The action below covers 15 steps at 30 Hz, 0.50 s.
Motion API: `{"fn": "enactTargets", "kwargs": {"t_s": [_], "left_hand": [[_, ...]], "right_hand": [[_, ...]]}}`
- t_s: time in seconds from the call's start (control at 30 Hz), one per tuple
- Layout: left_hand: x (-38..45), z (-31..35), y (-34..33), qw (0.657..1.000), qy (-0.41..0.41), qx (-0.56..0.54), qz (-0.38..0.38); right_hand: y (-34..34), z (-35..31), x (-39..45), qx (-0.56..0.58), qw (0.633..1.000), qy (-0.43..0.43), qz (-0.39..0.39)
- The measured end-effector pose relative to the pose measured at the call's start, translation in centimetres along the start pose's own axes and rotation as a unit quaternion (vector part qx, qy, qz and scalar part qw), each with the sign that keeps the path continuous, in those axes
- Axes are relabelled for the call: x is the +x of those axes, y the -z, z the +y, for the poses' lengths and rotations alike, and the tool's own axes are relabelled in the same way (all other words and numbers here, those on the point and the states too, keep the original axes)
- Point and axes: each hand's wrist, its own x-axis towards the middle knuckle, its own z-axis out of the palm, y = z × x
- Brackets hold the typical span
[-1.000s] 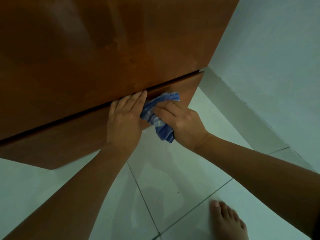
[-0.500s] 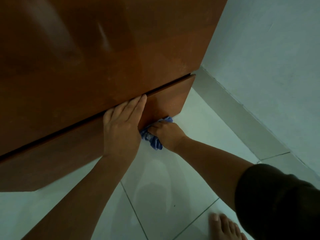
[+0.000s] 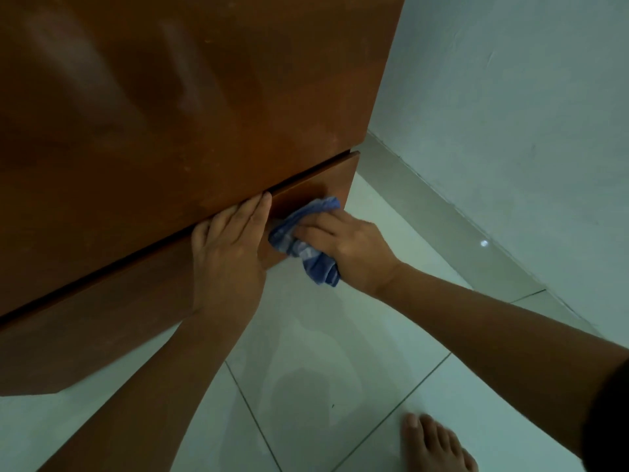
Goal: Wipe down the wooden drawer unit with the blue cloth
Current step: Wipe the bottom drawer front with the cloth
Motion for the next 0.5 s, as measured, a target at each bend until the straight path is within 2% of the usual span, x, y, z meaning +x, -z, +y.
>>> {"fn": "enactTargets", "kwargs": {"t_s": [0.1, 0.17, 0.33, 0.5], "left_hand": [[1.0, 1.0, -0.2, 0.999, -0.013, -0.015, -0.031], [1.9, 1.8, -0.3, 0.998, -0.027, -0.016, -0.046], [2.4, 2.6, -0.8, 0.999, -0.016, -0.018, -0.048], [2.6, 2.7, -1.5, 0.999, 0.001, -0.004, -0.033]], "right_hand": [[1.6, 1.6, 0.7, -0.067, 0.992, 0.001, 0.102], [2.1, 2.6, 1.1, -0.083, 0.99, -0.006, 0.109], [-0.6, 4.6, 0.4, -0.078, 0.997, -0.024, 0.017], [-4.3, 5.0, -0.8, -0.023, 0.994, -0.058, -0.09]]}}
